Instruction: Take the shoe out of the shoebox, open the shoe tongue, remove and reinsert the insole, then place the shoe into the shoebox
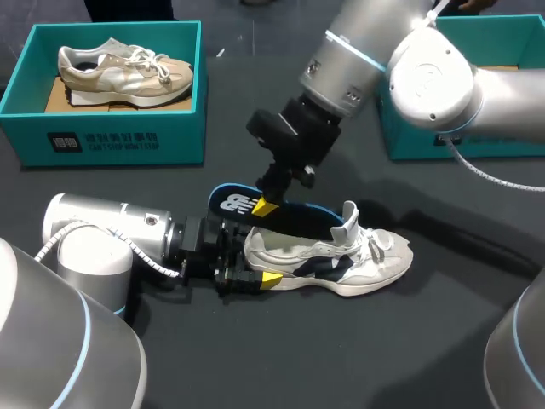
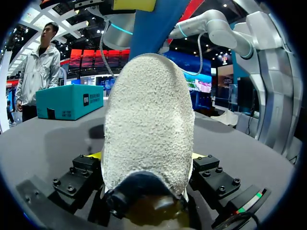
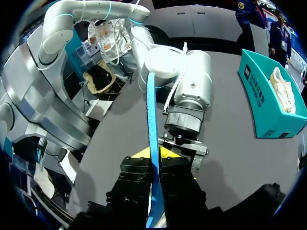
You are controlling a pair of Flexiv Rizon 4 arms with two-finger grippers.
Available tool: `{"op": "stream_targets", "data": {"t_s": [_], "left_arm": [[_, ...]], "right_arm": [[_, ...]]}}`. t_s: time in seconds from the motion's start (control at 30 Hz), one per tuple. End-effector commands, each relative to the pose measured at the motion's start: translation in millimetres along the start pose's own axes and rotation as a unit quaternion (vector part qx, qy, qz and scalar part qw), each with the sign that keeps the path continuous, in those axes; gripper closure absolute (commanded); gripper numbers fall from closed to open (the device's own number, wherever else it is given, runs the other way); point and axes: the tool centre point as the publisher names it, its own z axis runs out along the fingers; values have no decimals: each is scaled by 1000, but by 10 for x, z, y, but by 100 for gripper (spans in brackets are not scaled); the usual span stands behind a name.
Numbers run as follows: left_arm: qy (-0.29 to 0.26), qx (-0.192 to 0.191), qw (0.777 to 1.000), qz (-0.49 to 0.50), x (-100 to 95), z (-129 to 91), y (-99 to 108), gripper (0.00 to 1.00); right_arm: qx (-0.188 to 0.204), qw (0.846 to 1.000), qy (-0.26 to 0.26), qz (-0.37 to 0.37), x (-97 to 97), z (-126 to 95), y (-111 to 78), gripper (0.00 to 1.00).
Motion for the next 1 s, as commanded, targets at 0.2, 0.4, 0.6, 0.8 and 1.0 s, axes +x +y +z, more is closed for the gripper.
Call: {"op": "stream_targets", "data": {"t_s": [0.2,0.4,0.6,0.8,1.0], "left_arm": [[0,-1,1000,0,0,0,12,100],[0,-1,1000,0,0,0,12,100],[0,-1,1000,0,0,0,12,100],[0,-1,1000,0,0,0,12,100],[0,-1,1000,0,0,0,12,100]], "right_arm": [[-60,997,-11,-41,189,-358,273,100],[-199,975,-26,-94,473,-716,361,100],[-199,975,-26,-94,473,-716,361,100],[-199,975,-26,-94,473,-716,361,100],[-253,963,-37,-86,746,-1155,642,100]]}}
